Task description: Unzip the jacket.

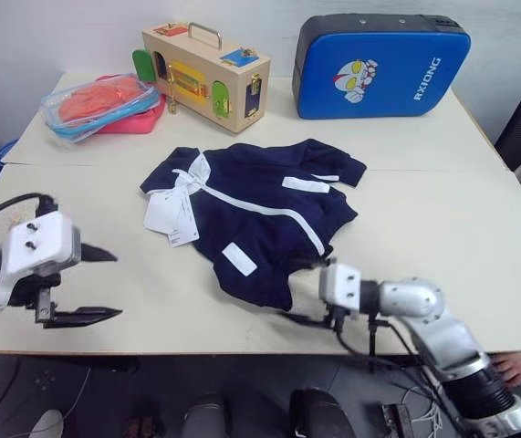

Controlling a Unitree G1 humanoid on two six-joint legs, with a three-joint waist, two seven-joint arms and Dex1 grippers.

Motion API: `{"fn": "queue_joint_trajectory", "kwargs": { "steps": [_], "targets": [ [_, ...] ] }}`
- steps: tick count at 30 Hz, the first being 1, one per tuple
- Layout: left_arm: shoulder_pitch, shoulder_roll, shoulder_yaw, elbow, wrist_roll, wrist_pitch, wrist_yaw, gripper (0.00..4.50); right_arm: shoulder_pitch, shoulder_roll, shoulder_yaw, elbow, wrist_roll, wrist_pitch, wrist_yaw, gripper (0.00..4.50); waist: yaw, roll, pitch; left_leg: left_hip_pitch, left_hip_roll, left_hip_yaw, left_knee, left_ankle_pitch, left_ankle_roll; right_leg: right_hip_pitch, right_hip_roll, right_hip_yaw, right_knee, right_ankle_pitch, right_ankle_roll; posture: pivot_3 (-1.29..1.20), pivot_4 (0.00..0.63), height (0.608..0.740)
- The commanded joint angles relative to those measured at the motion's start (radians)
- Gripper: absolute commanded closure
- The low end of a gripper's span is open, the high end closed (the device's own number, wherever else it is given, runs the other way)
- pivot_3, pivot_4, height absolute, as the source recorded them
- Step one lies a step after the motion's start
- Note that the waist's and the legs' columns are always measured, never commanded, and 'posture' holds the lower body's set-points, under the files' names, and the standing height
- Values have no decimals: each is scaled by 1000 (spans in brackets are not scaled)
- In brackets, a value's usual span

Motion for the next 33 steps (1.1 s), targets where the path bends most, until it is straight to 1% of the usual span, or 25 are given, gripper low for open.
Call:
{"fn": "queue_joint_trajectory", "kwargs": {
  "steps": [1, 5, 8, 11, 12, 13, 14, 16, 23, 24, 28, 29, 32, 33],
  "targets": [
    [-48, 19, -40, 42, 5, -41, -39, 9, 2, 26, 21, 7, -8, -52, 1, 0, -8, 0, 0, 0, 0, 0, 0, 0, 0, 0, 0, 0, 0, 0, 0, 0, 150, 740],
    [-104, 18, -87, 79, 16, -62, -58, 9, -53, 96, 33, 101, -138, -128, -127, 0, -22, 0, 0, 0, 1, 0, 0, 0, 0, 0, 1, 0, 2, 0, 0, 0, 150, 740],
    [-136, 3, -110, 95, 16, -66, -59, 9, -79, 149, 44, 185, -233, -181, -236, 0, -24, 0, 0, 1, 1, 0, 0, 0, -1, -1, 1, 1, 4, 0, 0, 0, 150, 740],
    [-156, -9, -128, 100, 16, -66, -52, 0, -89, 165, 45, 224, -270, -223, -276, 542, -23, 0, 0, 0, 1, 0, 1, 0, -1, -1, 1, 1, 4, 0, 0, 0, 150, 740],
    [-161, -15, -132, 100, 14, -66, -49, 0, -87, 162, 43, 223, -269, -232, -275, 775, -23, 0, 0, 1, 1, 0, 1, 0, -1, -1, 1, 2, 4, 0, 0, 0, 150, 740],
    [-165, -20, -134, 100, 11, -63, -46, 0, -85, 156, 38, 221, -265, -239, -271, 1165, -23, 0, 0, 0, 1, 0, 1, 0, -1, -1, 1, 2, 4, 0, 0, 0, 150, 740],
    [-168, -25, -135, 100, 9, -60, -45, 0, -81, 149, 33, 217, -259, -244, -266, 1424, -22, 0, 0, 0, 1, 0, 1, 0, -1, -1, 1, 2, 4, 0, 0, 0, 150, 740],
    [-178, -35, -143, 103, 11, -62, -42, 0, -77, 131, 15, 209, -241, -253, -253, 2164, -21, 0, 0, 1, 1, 0, 1, 0, -1, -1, 1, 2, 4, 0, 0, 0, 150, 740],
    [-218, -78, -196, 119, 26, -83, -25, 0, -45, 28, -21, 144, -179, -266, -168, 4401, -21, 0, 0, 0, 1, 0, 1, 0, -1, -1, 1, 2, 4, 0, 0, 0, 150, 740],
    [-224, -85, -203, 120, 26, -85, -24, 0, -42, 10, -28, 133, -169, -270, -153, 4457, -21, 0, 0, 0, 1, 0, 1, 0, -1, -1, 1, 2, 4, 0, 0, 0, 150, 740],
    [-261, -123, -251, 118, 22, -91, -20, 0, -56, -123, -106, 107, -119, -289, -74, 4457, -20, 0, 0, 0, 1, -1, 1, 0, 0, -1, 0, 2, 4, 0, 0, 0, 150, 740],
    [-265, -128, -257, 120, 23, -93, -22, 0, -57, -141, -115, 108, -110, -292, -63, 4457, -19, 0, 0, 0, 0, -1, 1, 0, 0, -1, 0, 2, 4, 0, 0, 0, 150, 740],
    [-281, -152, -292, 127, 32, -107, -25, 0, -73, -267, -178, 199, -119, -401, -12, 4457, -18, 1, 0, 0, 0, -1, 2, 0, 0, -1, 0, 2, 4, 0, 0, 0, 150, 740],
    [-284, -157, -300, 130, 34, -109, -25, 0, -77, -292, -191, 224, -116, -425, -1, 4457, -18, 1, 0, 0, 0, -1, 2, 0, 0, -1, 0, 2, 4, 0, 0, 0, 150, 740]
  ]
}}
